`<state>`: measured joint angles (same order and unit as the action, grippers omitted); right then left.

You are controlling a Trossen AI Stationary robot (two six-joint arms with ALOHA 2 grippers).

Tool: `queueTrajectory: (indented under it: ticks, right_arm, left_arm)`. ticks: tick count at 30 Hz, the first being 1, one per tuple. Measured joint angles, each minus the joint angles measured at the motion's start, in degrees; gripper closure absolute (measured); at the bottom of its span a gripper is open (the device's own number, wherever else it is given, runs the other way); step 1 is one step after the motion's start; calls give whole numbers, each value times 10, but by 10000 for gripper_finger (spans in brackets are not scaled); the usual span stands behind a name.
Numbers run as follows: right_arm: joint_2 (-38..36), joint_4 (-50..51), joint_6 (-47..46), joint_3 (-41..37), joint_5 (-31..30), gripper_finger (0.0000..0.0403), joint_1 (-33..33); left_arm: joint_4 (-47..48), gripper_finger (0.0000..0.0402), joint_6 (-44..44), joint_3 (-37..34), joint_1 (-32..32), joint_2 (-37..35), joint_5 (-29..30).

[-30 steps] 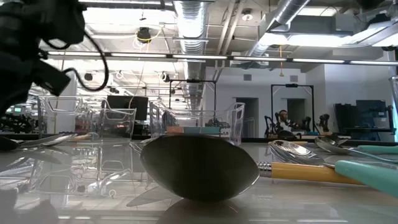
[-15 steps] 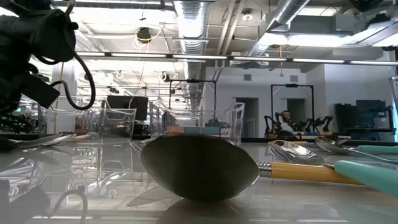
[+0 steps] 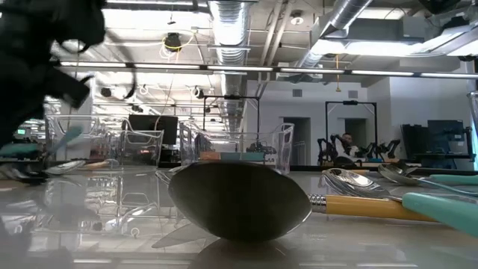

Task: Sort silverware by color (type)
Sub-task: Put the green spoon into the bottom transparent bin

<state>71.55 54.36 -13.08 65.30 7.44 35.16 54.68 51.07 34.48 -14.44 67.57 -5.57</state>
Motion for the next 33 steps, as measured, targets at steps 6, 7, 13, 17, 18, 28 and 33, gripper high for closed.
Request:
queueTrajectory:
  ticks: [6, 7, 13, 17, 18, 28, 33]
  right_arm:
    - [0, 0, 0, 0, 0, 227, 0]
    - [0, 0, -1, 0, 0, 227, 0]
    - [0, 0, -2, 0, 0, 227, 0]
    - [0, 0, -1, 0, 0, 227, 1]
    - [0, 0, -5, 0, 0, 227, 1]
    - [0, 2, -177, -4, -34, 227, 8]
    - [-58, -18, -194, -55, -240, 229, 90]
  left_arm:
    - [83, 345, -19, 82, 10, 0, 26]
    - [101, 348, -19, 96, 14, 0, 34]
    - [191, 359, -19, 156, 32, -1, 108]
    - [183, 352, -40, 181, 42, -1, 156]
    - [163, 352, -47, 186, 44, -1, 160]
    - [-523, 352, -236, 137, 23, 52, 123]
    - [-869, 352, -371, 131, -5, 188, 123]
